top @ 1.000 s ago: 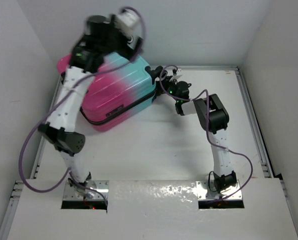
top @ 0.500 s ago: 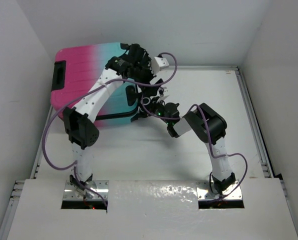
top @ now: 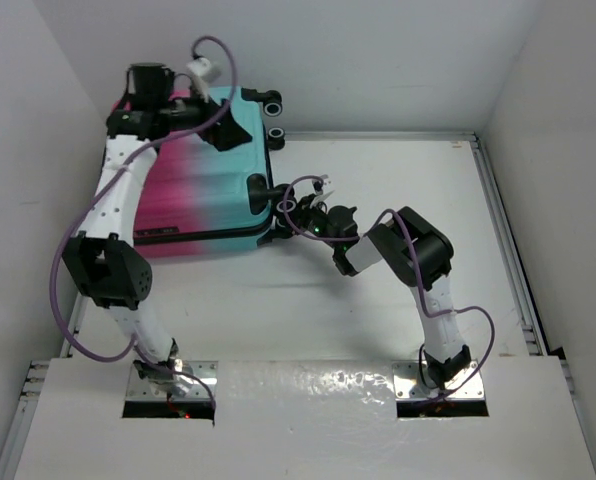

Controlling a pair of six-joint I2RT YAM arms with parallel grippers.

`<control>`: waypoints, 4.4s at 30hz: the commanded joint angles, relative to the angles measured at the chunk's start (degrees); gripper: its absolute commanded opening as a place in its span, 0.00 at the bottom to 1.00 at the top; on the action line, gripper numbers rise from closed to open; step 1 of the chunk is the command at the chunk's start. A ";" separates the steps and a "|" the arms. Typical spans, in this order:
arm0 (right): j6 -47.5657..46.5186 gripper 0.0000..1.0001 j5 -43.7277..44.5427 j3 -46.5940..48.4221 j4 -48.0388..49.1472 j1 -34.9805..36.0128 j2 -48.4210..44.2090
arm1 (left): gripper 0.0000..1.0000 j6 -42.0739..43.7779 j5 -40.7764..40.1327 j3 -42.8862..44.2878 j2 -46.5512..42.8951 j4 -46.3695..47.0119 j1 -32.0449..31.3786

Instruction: Pack the luggage

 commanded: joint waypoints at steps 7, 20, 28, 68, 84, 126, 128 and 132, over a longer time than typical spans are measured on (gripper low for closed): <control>-1.65 0.00 -7.70 0.95 1.53 2.44 -2.73 | 0.61 28.85 -10.04 0.69 -5.95 -14.29 -11.18; -1.65 0.00 -7.25 0.25 0.92 2.35 -2.99 | 0.69 58.51 3.68 -0.83 -1.74 -30.39 -10.28; -1.56 0.00 -7.17 -0.28 1.27 2.35 -3.08 | 1.00 52.13 -12.96 -3.46 0.37 -24.27 -16.63; -4.38 0.00 -9.10 -3.61 0.29 2.26 -8.43 | 0.00 63.19 -10.51 -24.01 -18.59 -36.37 -21.82; -5.34 0.00 9.94 -5.73 -11.62 0.87 -10.73 | 0.00 59.24 -13.40 -34.84 -37.41 -36.47 -21.90; -1.57 0.47 -10.07 65.64 -44.08 -14.18 21.00 | 0.90 1.77 -71.70 -18.58 -38.56 13.11 -5.35; -1.65 0.48 -10.94 69.14 -44.70 -12.42 24.33 | 0.86 1.06 -61.08 -24.27 -43.11 11.96 6.20; -0.43 0.40 -13.58 72.24 -45.06 -10.84 26.90 | 0.32 -1.22 -66.04 -31.84 -44.81 0.74 15.51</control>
